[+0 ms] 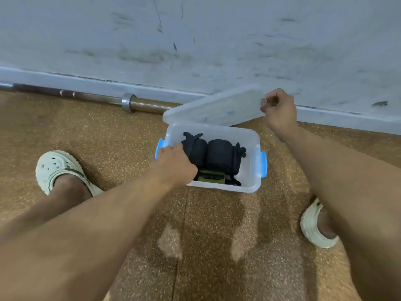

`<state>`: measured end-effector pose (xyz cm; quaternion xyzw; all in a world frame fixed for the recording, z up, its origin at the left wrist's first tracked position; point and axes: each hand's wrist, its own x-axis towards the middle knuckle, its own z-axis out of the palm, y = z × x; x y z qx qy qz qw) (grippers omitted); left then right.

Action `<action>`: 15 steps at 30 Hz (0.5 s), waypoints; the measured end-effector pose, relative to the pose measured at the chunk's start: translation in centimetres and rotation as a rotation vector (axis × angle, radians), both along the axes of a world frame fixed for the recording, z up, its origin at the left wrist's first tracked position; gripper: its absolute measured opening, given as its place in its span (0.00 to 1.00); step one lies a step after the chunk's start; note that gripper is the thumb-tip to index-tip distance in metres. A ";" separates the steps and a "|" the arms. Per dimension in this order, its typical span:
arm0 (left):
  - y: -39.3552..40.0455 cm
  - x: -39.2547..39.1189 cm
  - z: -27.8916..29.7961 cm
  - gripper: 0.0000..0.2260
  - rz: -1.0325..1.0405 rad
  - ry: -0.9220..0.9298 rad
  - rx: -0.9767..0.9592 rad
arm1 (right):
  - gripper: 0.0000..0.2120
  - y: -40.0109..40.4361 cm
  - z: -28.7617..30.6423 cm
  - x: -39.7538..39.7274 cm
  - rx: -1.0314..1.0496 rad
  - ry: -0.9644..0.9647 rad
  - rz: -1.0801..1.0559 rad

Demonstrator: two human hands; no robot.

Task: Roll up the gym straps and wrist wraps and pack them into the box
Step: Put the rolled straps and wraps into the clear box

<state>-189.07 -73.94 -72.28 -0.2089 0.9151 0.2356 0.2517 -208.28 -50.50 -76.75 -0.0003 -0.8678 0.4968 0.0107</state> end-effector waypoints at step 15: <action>-4.9 1.3 0.7 0.31 0.371 0.175 0.439 | 0.14 0.8 0.5 14.9 0.330 0.449 0.438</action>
